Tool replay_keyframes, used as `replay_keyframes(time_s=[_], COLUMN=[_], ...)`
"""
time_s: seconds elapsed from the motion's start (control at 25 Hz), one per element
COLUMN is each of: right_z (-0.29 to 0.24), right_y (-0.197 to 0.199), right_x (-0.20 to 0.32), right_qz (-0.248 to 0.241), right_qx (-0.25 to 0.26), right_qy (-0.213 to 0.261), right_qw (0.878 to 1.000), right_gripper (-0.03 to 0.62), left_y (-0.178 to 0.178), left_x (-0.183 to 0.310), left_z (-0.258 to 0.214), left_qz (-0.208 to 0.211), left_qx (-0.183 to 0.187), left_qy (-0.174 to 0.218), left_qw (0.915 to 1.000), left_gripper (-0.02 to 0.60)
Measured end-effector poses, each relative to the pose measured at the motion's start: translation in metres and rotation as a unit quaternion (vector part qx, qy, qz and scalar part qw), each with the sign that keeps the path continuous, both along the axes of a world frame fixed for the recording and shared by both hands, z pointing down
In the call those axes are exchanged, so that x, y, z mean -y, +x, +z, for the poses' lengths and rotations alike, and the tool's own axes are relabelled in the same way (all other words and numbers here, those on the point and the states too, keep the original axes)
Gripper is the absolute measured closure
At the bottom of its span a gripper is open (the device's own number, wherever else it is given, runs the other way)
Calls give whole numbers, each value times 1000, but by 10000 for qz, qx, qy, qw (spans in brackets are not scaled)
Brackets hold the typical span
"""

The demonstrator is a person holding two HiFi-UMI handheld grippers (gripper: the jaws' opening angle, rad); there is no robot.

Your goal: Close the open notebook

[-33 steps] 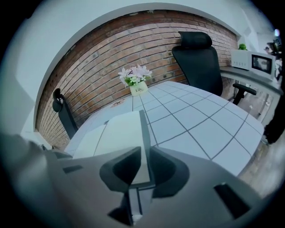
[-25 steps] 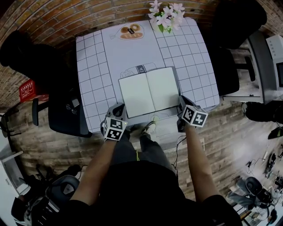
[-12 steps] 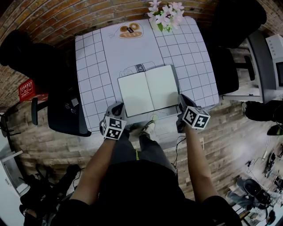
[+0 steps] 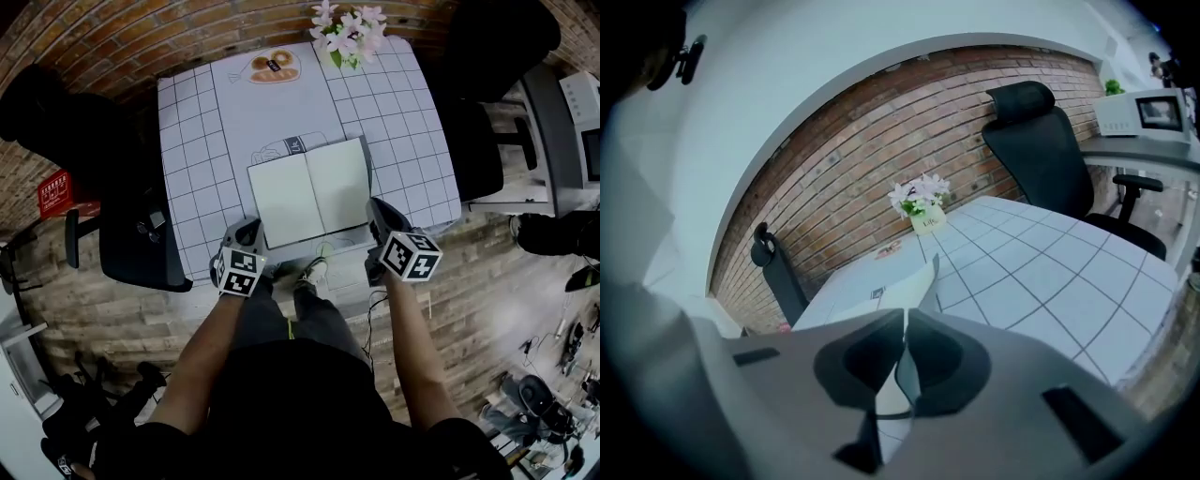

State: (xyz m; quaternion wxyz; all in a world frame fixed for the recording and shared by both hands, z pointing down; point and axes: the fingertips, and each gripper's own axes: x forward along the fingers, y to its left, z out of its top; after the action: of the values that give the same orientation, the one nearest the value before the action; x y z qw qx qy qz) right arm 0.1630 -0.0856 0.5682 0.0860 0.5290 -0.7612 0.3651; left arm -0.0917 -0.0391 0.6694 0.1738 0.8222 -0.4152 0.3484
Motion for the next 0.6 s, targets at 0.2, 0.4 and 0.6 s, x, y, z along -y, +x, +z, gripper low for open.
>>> replay_keyframes(time_s=[0.2,0.4,0.6], right_z=[-10,-21,-29], right_y=[-11,-29,-44], right_x=[-1,-6,-9], right_qz=[-144,-378,-555], right_qx=[-73,-219,-240], right_qy=[132,293,409], right_qw=[9998,9986,9973], right_gripper=[566,565,563], left_y=[1,0,1], left_x=[1,0,0], left_z=[0,0,1], left_qz=[9,18,28], left_qx=[-19,-35,-47], left_qy=[-15,-28,-17], left_qw=[10000,10000,10000], left_gripper=[557,557,557])
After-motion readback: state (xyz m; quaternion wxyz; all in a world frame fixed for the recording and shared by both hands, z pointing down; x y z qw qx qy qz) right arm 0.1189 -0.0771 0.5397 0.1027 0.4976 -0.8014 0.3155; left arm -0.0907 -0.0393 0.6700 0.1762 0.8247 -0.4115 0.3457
